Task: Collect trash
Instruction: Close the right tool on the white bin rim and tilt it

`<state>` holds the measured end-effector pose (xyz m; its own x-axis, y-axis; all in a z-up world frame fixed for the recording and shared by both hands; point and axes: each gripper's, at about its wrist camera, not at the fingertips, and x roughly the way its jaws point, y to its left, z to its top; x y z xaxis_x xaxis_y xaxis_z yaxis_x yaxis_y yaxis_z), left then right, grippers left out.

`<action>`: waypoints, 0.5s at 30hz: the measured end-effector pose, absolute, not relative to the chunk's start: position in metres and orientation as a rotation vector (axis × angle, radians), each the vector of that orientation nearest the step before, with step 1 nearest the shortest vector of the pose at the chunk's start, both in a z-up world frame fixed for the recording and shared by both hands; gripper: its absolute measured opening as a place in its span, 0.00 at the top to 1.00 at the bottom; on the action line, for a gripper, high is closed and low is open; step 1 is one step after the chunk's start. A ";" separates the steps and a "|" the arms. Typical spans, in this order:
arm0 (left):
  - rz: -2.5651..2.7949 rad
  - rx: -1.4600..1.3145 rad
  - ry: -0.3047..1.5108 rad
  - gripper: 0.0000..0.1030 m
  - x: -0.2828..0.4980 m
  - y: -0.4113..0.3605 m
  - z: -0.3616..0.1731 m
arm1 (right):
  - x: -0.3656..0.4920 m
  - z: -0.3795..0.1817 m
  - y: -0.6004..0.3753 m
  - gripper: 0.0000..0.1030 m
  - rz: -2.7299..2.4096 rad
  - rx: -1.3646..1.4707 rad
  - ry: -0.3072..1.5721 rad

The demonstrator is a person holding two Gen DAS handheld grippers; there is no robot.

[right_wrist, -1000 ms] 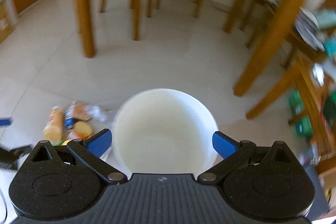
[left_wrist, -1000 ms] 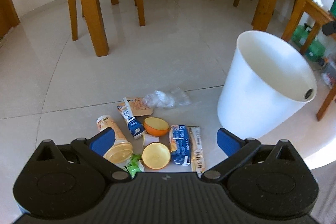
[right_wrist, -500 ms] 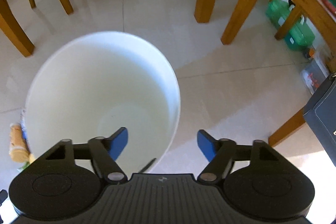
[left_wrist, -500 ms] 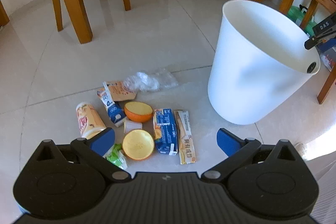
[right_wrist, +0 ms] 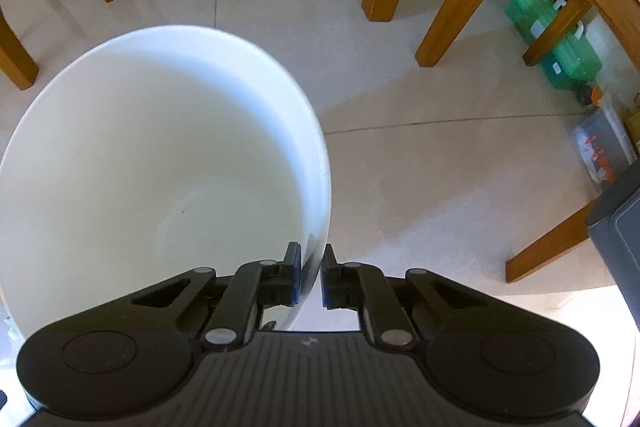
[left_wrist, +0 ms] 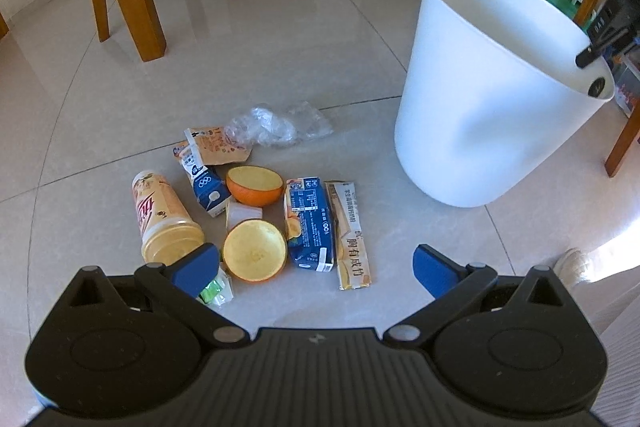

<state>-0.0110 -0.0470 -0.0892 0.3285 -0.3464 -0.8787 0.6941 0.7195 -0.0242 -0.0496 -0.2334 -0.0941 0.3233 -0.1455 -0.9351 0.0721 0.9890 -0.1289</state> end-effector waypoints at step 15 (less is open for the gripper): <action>-0.730 0.385 1.034 0.01 -0.006 -0.042 -0.094 | -0.024 -0.097 -0.253 0.85 -0.229 0.028 1.265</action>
<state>-0.0060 -0.0416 -0.0936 0.3092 -0.3633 -0.8789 0.7068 0.7061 -0.0432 -0.0237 -0.2533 -0.0973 0.2815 -0.1560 -0.9468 0.1864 0.9768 -0.1055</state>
